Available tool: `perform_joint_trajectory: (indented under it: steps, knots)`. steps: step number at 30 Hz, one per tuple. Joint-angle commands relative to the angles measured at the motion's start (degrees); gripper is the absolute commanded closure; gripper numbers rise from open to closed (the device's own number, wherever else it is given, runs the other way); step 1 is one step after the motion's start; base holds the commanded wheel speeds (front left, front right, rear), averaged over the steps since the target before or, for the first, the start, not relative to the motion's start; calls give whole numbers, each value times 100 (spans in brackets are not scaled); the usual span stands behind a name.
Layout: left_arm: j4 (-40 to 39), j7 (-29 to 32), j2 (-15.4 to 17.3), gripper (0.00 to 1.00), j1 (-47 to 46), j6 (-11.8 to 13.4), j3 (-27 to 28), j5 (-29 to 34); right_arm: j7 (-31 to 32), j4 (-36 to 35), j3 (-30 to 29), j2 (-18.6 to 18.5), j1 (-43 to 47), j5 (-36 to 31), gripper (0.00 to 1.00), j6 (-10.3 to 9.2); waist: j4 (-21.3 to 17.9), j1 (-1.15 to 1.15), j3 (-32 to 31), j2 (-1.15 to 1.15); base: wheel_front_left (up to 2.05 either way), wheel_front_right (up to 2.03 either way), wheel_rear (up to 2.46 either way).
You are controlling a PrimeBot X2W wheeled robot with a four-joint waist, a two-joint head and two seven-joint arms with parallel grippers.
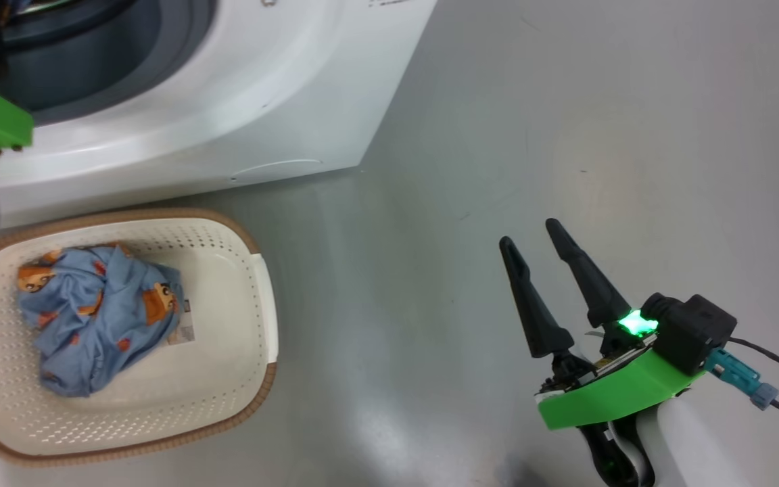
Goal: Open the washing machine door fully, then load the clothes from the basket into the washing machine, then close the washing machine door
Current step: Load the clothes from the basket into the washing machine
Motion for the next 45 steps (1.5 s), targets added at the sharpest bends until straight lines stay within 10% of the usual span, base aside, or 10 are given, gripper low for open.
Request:
perform_joint_trajectory:
  steps: [1,45]
  knots:
    - [-175,-28,213,0,116,-17,174,112,-27,-127,49,-26,-47,-43,0,9,67,0,-49,0,0,0,0]
    - [-2506,-28,-748,0,4960,-17,1839,1501,-27,-76,-1213,-938,2014,291,0,9,1071,0,-2374,0,0,0,0]
